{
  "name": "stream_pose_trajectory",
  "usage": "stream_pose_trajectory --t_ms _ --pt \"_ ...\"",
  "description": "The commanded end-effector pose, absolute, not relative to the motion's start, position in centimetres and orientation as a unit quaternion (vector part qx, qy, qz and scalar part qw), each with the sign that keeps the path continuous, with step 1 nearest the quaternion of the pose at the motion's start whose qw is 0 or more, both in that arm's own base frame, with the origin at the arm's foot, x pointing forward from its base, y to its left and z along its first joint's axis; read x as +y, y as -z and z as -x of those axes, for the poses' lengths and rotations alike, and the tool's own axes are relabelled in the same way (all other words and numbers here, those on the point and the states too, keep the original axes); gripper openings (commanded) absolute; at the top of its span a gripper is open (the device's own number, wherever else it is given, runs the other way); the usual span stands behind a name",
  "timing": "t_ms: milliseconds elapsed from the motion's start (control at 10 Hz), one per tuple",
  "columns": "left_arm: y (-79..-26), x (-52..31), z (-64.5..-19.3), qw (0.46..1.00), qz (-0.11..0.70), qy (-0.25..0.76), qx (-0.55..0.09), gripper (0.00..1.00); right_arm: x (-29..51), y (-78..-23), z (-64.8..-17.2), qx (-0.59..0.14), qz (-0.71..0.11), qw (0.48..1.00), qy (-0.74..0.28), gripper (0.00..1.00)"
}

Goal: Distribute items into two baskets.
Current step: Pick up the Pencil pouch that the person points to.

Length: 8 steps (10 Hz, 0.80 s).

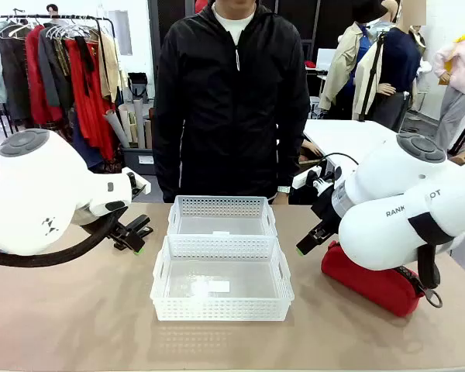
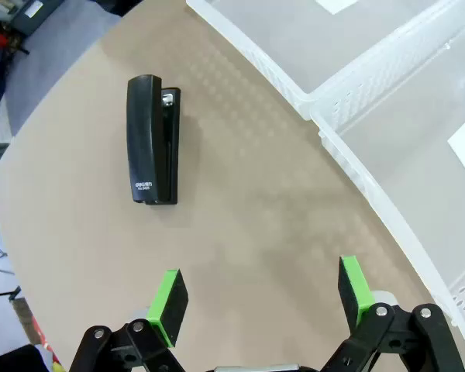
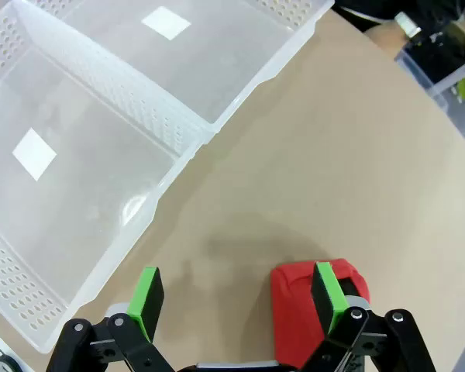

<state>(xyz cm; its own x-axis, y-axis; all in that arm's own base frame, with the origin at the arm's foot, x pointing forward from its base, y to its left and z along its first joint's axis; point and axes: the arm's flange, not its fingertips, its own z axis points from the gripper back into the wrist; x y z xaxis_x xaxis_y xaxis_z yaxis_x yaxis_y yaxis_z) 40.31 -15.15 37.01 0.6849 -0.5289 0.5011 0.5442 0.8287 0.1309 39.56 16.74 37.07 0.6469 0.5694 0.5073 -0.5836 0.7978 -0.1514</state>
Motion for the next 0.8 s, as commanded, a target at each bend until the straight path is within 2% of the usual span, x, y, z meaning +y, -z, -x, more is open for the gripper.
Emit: stream_pose_trajectory --t_ms 0,700 --pt "-37.02 -15.15 -40.3 0.918 0.014 0.292 -0.269 1.0 16.74 -37.07 -39.56 -0.275 -0.013 0.907 -0.318 1.0" --pt "-37.02 -15.15 -40.3 0.918 0.014 0.292 -0.269 1.0 16.74 -37.07 -39.56 -0.275 -0.013 0.907 -0.318 1.0"
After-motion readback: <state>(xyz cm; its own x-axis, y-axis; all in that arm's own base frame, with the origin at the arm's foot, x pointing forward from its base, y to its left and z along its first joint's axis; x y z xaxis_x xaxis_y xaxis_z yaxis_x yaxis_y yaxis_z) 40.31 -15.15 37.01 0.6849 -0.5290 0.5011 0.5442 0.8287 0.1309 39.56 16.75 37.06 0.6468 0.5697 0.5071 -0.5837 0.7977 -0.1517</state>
